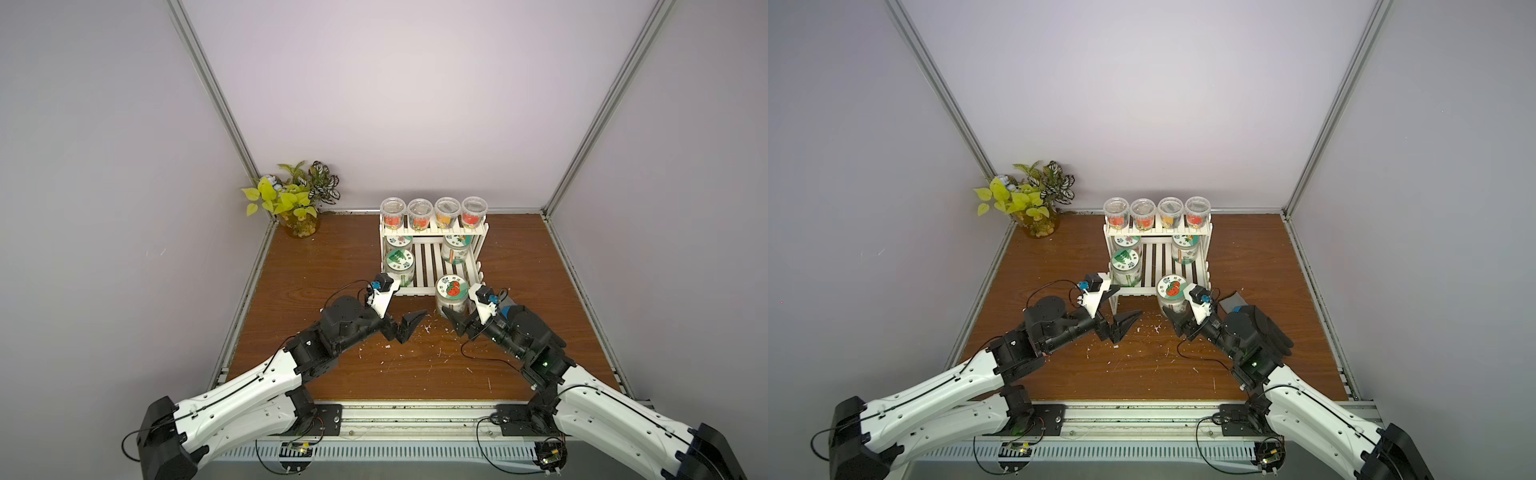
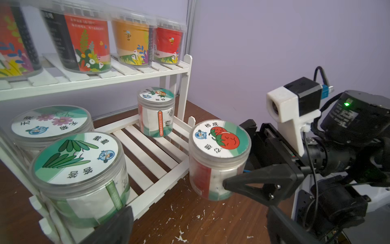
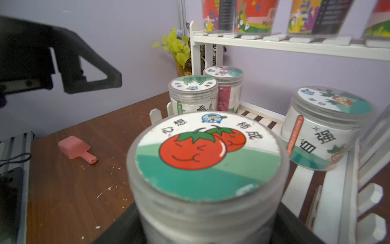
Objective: Place the seed container on the shelf
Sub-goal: Pick up the seed jar at the center of the board, then place the seed jar on the shelf.
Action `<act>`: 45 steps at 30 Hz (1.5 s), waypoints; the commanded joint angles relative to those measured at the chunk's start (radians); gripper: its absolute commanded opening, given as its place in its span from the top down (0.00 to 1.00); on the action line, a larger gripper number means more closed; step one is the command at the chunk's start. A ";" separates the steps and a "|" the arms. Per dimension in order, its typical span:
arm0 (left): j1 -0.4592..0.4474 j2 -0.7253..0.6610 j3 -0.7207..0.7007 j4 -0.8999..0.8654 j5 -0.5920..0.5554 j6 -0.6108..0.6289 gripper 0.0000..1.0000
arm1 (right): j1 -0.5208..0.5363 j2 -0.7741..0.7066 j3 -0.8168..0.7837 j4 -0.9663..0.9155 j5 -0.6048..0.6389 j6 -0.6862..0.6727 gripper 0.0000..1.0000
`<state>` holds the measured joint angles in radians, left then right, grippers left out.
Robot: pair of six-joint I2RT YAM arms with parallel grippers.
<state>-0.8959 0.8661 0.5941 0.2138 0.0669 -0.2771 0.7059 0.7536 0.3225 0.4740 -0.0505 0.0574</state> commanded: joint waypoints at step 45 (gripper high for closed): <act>0.002 0.219 0.055 0.141 0.032 -0.169 0.00 | -0.047 0.230 0.172 0.047 0.353 0.126 0.05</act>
<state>-0.8959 1.0893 0.6228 0.3546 0.0895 -0.4564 0.6636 1.0107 0.4397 0.5087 0.2829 0.1669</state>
